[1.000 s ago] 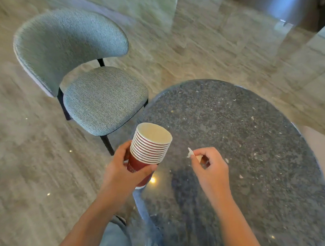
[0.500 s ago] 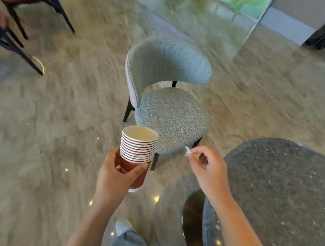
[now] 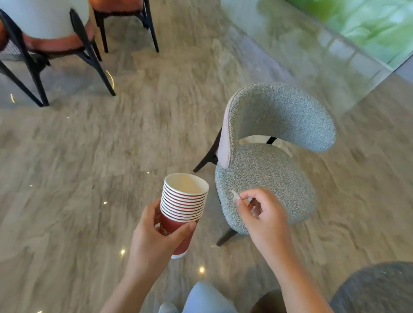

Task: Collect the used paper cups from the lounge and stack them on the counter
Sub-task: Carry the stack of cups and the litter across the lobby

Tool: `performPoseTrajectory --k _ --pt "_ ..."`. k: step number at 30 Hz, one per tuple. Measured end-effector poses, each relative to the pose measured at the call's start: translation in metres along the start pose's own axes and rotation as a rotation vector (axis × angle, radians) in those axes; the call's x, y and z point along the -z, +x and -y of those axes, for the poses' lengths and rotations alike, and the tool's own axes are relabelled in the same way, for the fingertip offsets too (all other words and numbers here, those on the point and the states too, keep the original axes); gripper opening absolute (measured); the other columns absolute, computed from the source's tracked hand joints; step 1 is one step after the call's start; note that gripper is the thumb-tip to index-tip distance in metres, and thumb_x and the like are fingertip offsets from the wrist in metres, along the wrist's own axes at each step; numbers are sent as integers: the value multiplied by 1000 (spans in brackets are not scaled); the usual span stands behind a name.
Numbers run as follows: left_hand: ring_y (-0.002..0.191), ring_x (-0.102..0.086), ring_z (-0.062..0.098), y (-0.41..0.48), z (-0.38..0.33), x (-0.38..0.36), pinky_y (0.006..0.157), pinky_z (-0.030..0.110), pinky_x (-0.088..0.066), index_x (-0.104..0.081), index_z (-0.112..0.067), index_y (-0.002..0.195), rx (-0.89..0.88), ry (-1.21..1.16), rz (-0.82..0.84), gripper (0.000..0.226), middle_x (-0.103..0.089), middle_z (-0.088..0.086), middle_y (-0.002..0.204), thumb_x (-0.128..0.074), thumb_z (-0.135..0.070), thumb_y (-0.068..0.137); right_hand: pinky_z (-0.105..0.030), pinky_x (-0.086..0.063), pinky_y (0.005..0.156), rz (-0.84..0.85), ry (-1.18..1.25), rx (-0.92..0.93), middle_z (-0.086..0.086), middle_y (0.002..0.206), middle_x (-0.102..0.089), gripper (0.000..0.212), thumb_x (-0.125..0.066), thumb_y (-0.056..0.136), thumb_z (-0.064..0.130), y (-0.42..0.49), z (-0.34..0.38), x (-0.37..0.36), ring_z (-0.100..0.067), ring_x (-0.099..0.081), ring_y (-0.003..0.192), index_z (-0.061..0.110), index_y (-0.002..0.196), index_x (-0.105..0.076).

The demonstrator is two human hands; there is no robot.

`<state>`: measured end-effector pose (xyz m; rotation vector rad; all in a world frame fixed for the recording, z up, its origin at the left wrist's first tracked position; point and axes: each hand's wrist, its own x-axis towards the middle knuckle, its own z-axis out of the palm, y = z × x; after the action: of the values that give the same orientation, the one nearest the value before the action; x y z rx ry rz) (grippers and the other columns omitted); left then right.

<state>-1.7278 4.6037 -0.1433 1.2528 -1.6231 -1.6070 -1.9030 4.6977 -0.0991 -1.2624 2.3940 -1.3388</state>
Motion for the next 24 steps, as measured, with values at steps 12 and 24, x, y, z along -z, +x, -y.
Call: performPoseTrajectory --k 12,24 --pt "88 -61 -4 178 -54 2 65 13 -44 -51 -35 111 -49 115 -115 65 -64 -15 97 -84 -38 55 -5 -34 57 47 114 59 8 69 -51 7 -67 80 10 181 -22 -72 2 -48 61 11 77 -61" --pt "91 -56 -13 366 -163 -64 62 1 -43 -47 -54 101 -241 208 41 60 -58 -35 98 -83 -38 56 -7 -34 57 -58 132 55 7 68 -55 11 -70 77 7 389 -55 -70 0 -49 59 13 76 -60"
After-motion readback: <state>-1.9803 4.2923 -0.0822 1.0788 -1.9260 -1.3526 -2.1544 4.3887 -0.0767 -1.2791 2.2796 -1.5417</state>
